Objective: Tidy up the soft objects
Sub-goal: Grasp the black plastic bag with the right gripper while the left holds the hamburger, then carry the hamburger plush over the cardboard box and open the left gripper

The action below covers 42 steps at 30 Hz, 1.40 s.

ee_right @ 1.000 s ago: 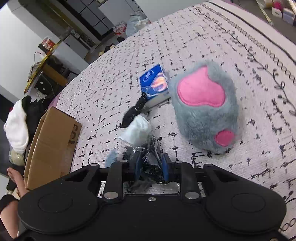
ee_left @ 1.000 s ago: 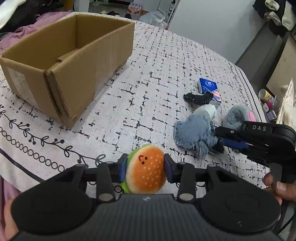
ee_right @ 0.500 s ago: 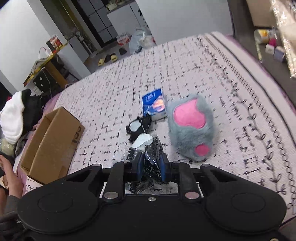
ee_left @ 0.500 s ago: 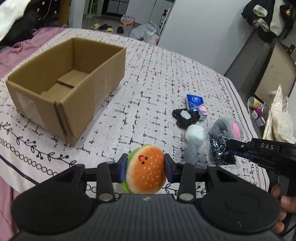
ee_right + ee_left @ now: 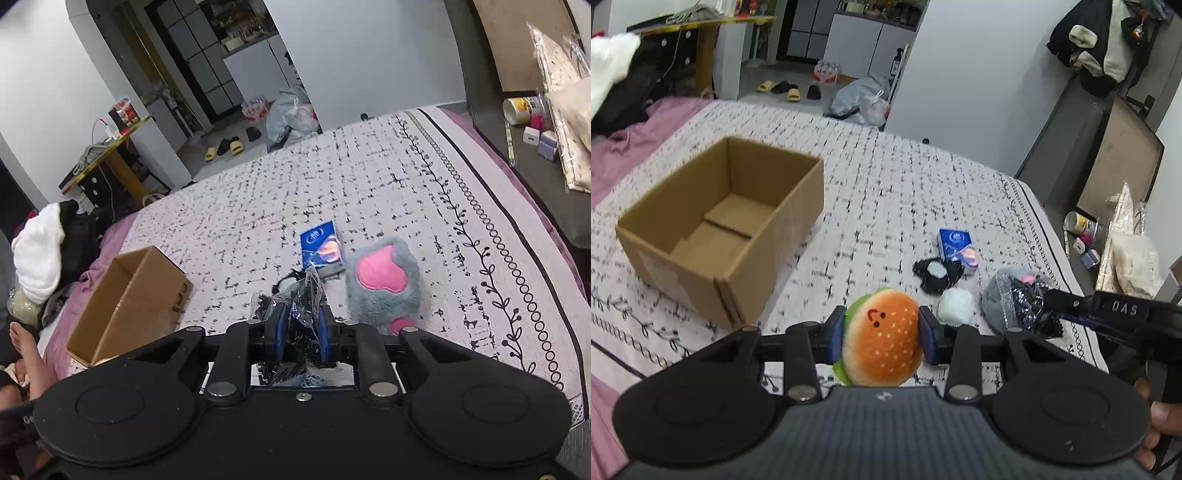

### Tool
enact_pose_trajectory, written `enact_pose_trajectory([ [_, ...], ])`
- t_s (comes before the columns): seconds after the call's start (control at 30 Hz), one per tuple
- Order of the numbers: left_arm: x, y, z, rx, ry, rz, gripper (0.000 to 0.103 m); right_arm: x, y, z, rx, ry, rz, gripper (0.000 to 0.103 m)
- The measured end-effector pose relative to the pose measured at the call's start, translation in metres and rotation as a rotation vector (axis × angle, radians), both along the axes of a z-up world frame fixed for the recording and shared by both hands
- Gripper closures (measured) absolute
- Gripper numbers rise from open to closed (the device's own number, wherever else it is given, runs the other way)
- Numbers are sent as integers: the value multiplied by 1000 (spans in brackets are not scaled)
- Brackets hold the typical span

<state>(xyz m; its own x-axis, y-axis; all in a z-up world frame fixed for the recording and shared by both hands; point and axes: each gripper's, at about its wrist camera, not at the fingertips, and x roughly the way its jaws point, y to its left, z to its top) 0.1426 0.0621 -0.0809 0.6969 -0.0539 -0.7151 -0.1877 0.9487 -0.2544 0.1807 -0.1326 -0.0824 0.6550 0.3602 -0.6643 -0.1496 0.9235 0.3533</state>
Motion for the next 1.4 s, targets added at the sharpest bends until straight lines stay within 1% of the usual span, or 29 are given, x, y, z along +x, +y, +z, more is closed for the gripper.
enact_pose_trajectory([
  [0.1, 3, 0, 13, 24, -21, -15, 63, -3, 2, 4, 7, -10, 1, 85],
  [0.2, 7, 3, 21, 22, -22, -27, 63, -4, 5, 8, 9, -14, -1, 85],
  [0.43, 20, 9, 39, 84, -36, -81, 63, -7, 17, 24, 31, -48, 13, 86],
  [0.6, 30, 20, 47, 96, -38, -111, 63, -7, 25, 35, 64, -54, 11, 87],
  [0.83, 37, 37, 52, 108, -45, -141, 63, -6, 43, 48, 59, -82, 26, 87],
  [1.0, 37, 61, 43, 75, -42, -101, 63, -4, 58, 49, 64, -86, 39, 87],
  [1.17, 36, 84, 29, 43, -17, -58, 63, -1, 81, 49, 60, -88, 70, 87],
  [1.4, 38, 124, 20, 9, 2, 10, 63, 11, 115, 42, 73, -70, 104, 87],
])
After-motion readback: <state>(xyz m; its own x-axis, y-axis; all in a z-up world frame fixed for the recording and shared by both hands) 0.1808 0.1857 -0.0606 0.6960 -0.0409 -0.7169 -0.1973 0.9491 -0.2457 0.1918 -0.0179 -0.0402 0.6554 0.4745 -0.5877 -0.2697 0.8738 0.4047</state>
